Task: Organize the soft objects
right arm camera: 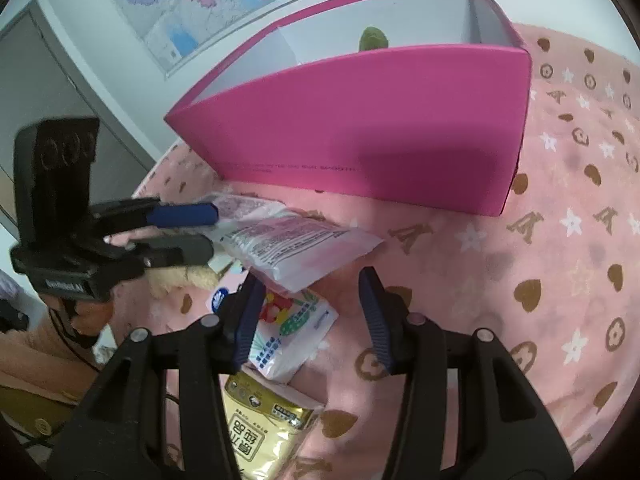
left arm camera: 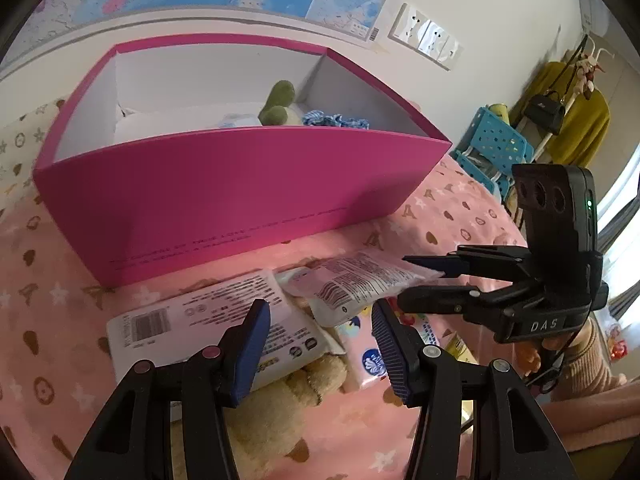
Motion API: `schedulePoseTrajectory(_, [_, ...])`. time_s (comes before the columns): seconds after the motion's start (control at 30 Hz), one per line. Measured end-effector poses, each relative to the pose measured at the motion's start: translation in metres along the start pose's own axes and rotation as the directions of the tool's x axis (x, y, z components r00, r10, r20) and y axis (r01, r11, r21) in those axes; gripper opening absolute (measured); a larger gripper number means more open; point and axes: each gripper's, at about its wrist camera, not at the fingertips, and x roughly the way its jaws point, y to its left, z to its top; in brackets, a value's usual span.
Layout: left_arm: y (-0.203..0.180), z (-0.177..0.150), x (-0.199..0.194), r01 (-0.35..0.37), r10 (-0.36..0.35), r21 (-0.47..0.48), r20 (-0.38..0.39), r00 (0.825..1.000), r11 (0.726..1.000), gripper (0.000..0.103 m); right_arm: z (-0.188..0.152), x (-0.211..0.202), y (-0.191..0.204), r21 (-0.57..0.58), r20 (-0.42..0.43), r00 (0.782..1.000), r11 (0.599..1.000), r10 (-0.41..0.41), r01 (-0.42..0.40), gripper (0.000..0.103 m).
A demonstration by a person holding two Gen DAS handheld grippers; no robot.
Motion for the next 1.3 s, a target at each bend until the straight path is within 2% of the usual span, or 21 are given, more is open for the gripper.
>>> schedulePoseTrajectory(0.33, [-0.009, 0.004, 0.008, 0.000, 0.001, 0.051, -0.016, 1.000, 0.999, 0.052, 0.002, -0.001, -0.016, 0.052, 0.035, 0.999, 0.998, -0.028, 0.026, 0.051])
schedulePoseTrajectory(0.57, [-0.017, 0.002, 0.007, -0.008, 0.010, 0.106, -0.015, 1.000, 0.994, 0.052, 0.011, 0.001, -0.014, -0.003, 0.065, 0.996, 0.998, -0.069, 0.069, 0.051])
schedulePoseTrajectory(0.83, [-0.021, 0.016, 0.016, -0.046, 0.049, 0.150, -0.015, 0.999, 0.988, 0.052, 0.023, 0.001, -0.008, -0.104, 0.111, 0.989, 0.989, -0.095, 0.106, 0.051])
schedulePoseTrajectory(1.1, [-0.014, 0.029, 0.016, -0.027, 0.027, 0.152, -0.002, 1.000, 0.988, 0.030, 0.030, -0.006, 0.004, -0.206, 0.197, 0.979, 0.975, -0.046, 0.087, 0.051])
schedulePoseTrajectory(1.3, [-0.011, 0.031, 0.016, -0.034, 0.036, 0.154, -0.014, 0.999, 0.988, 0.027, 0.029, -0.003, 0.008, -0.236, 0.208, 0.978, 0.970, -0.006, 0.056, 0.053])
